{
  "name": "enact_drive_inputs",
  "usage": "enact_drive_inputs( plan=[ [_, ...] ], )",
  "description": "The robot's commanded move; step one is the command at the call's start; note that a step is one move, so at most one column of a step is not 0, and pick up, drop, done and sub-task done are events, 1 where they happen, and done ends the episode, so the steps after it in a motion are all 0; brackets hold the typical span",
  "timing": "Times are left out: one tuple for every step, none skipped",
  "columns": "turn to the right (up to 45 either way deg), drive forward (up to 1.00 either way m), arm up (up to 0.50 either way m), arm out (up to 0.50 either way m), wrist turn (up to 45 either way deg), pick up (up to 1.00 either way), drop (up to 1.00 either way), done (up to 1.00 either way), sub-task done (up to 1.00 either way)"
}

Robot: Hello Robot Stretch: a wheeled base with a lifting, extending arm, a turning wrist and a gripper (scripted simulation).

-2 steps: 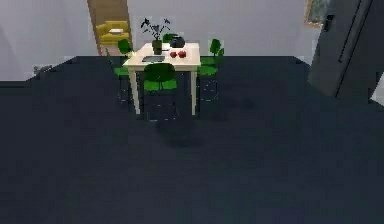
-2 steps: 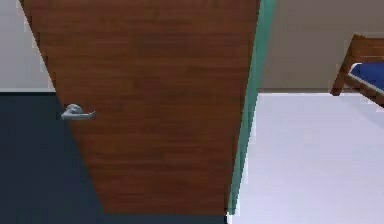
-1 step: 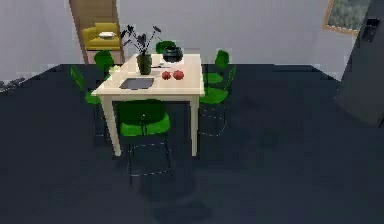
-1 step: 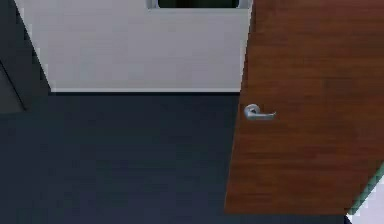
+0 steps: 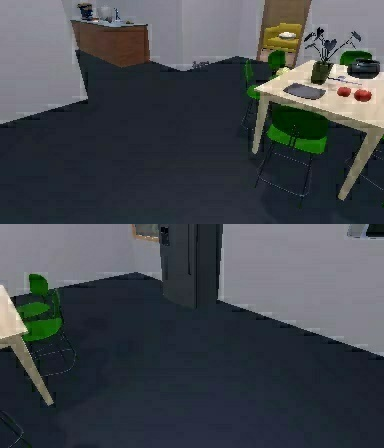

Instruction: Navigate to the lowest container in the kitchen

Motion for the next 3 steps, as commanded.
enact_drive_inputs(
  plan=[
    [-12.0,0.0,0.0,0.0,0.0,0.0,0.0,0.0,0.0],
    [0.0,0.55,0.0,0.0,0.0,0.0,0.0,0.0,0.0],
    [-9.0,0.0,0.0,0.0,0.0,0.0,0.0,0.0,0.0]
  ],
)
